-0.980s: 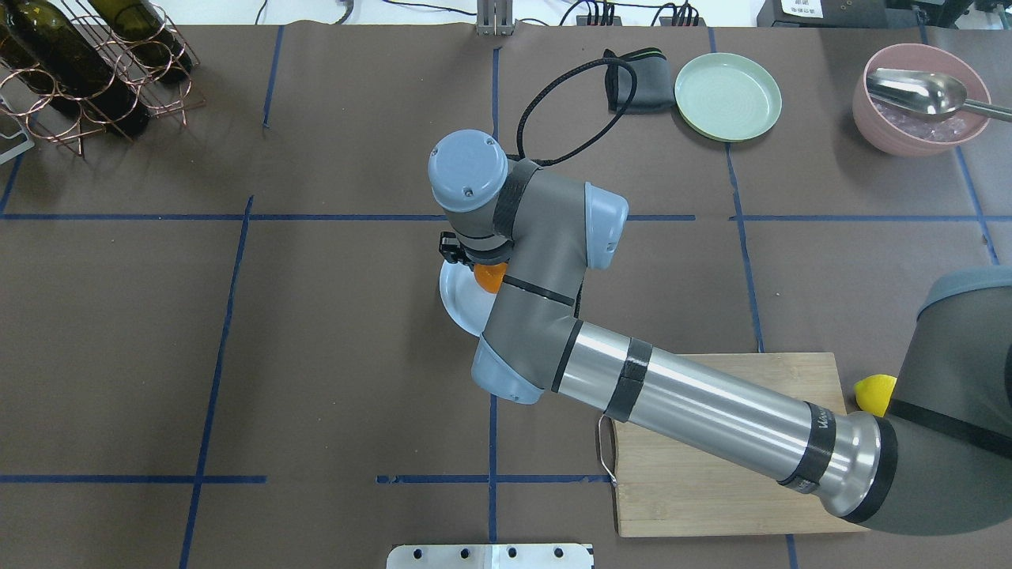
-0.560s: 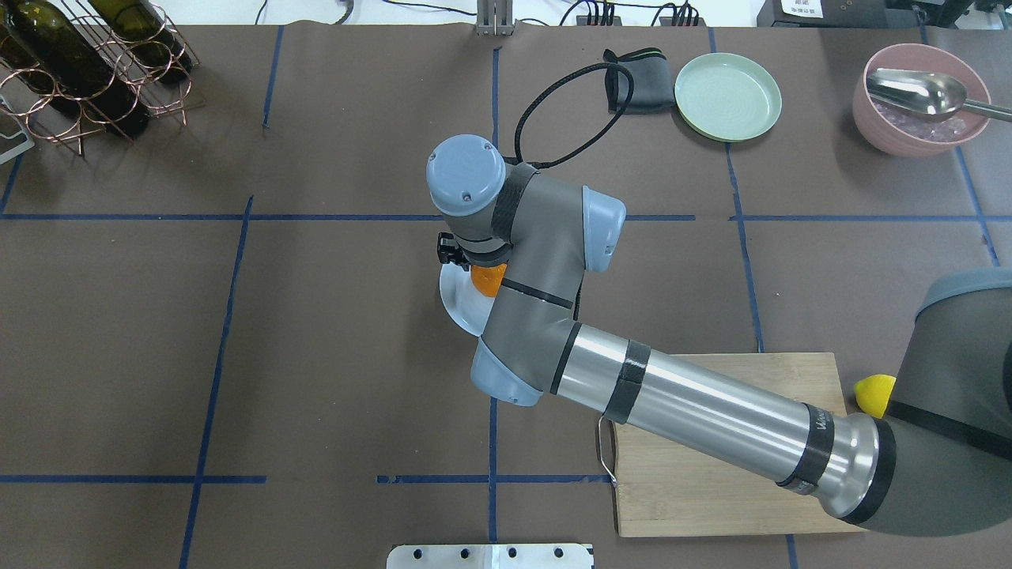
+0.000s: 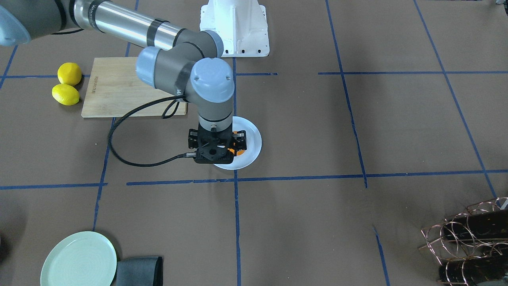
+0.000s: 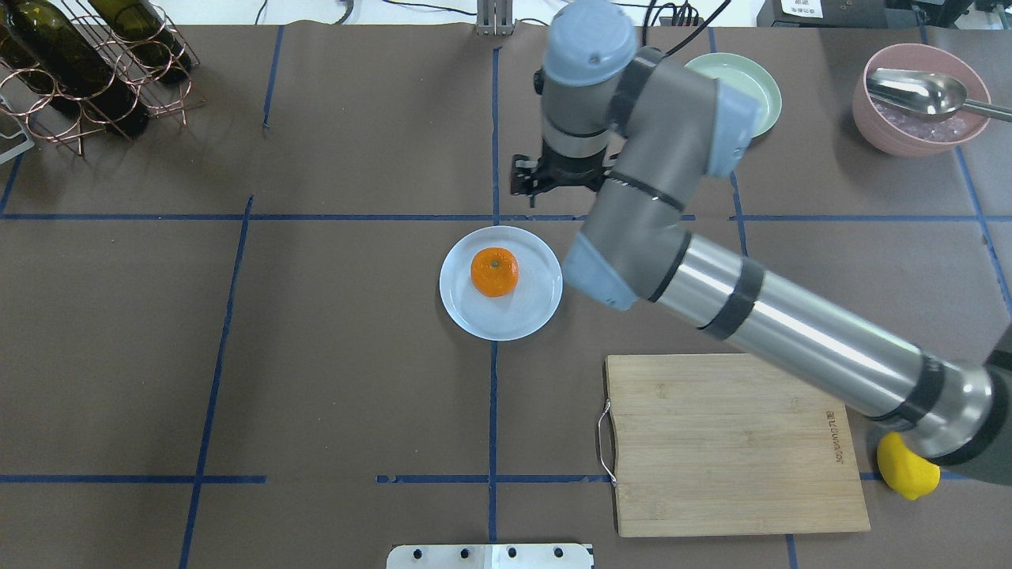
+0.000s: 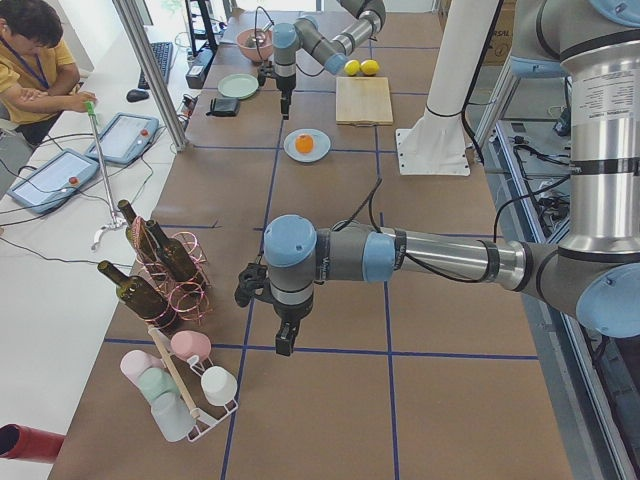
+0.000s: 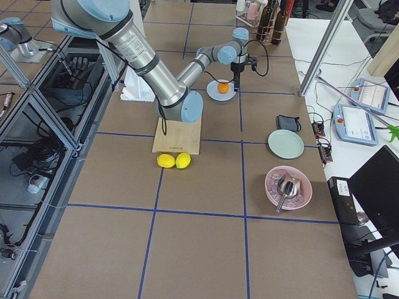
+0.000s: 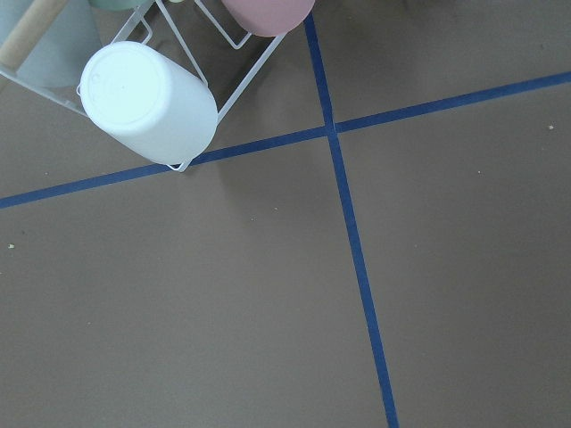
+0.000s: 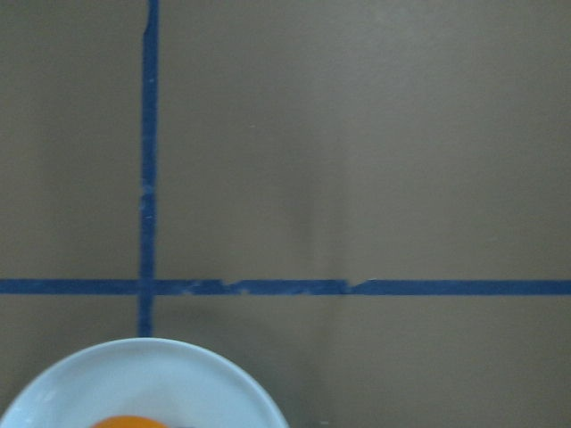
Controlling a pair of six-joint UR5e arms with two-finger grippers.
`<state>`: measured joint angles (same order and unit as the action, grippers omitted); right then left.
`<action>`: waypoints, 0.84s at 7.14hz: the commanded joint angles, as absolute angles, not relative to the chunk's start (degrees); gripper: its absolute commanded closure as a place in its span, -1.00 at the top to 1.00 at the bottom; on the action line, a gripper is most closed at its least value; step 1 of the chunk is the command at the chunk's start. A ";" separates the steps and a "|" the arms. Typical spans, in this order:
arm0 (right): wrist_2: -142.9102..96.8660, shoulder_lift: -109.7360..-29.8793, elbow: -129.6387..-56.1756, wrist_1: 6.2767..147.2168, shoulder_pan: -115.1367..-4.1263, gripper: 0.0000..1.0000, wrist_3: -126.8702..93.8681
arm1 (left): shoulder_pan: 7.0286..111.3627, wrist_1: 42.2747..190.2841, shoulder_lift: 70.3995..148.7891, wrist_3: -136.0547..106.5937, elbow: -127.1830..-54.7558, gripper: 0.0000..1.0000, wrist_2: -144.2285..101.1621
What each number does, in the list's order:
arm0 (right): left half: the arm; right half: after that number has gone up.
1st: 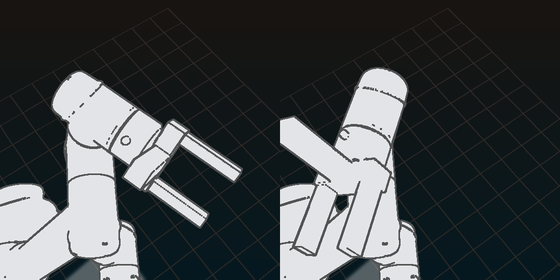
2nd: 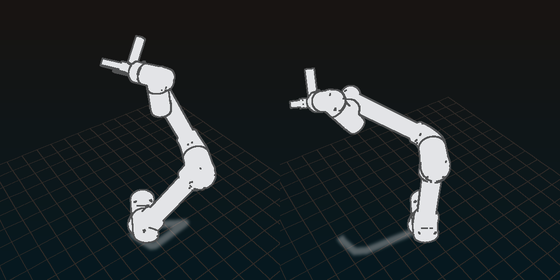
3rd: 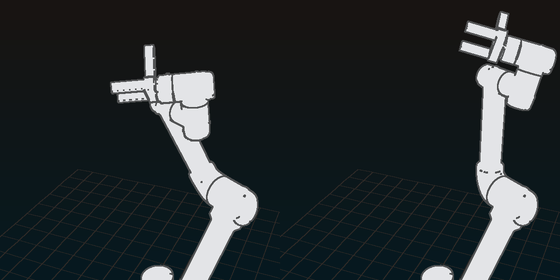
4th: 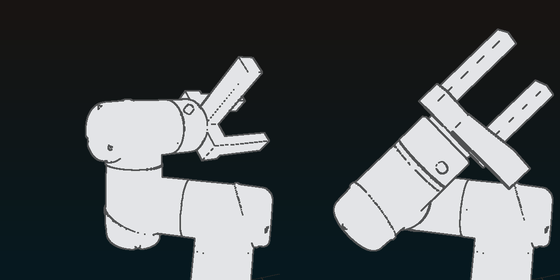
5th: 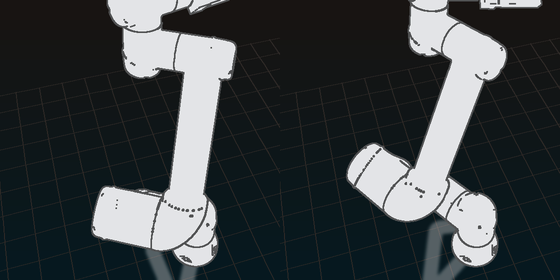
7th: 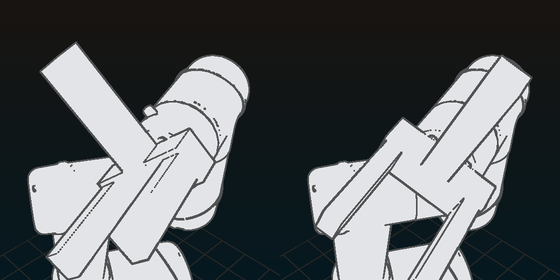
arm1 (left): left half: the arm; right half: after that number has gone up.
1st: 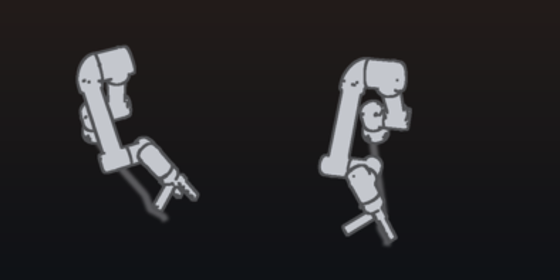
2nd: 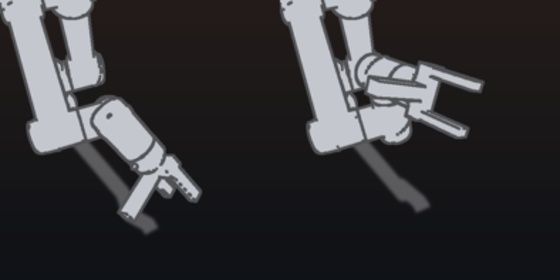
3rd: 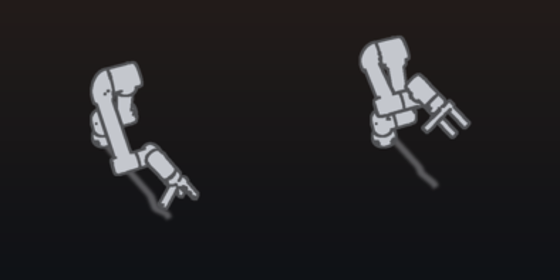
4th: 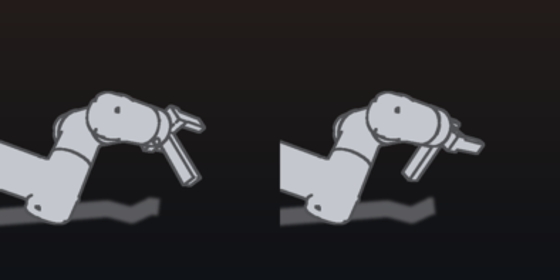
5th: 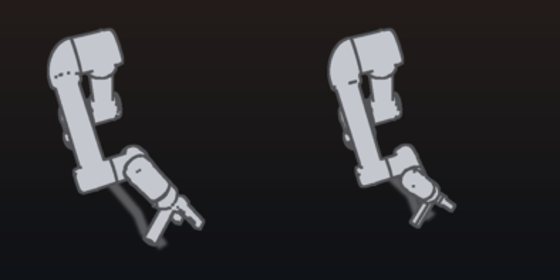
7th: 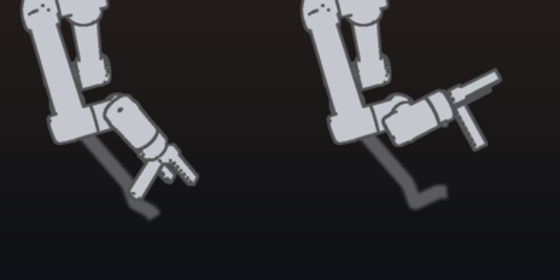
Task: Pick orange to plate
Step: 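Open the right gripper and lift it away from the plate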
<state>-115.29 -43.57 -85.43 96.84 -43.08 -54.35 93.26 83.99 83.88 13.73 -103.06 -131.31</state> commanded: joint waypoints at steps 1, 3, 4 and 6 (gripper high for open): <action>-120.47 -55.23 -99.18 107.79 -54.17 1.00 -29.84 | 93.25 84.11 83.85 13.80 -102.66 1.00 -133.22; -126.71 -65.25 -101.34 110.48 -67.52 1.00 -4.43 | 93.25 85.25 83.76 13.71 -102.04 1.00 -137.81; -127.96 -69.48 -101.16 110.48 -72.98 1.00 5.26 | 93.25 85.43 83.76 13.88 -102.30 1.00 -137.64; -130.16 -77.48 -100.46 110.04 -82.92 1.00 10.54 | 93.25 86.92 83.76 13.71 -101.95 1.00 -137.55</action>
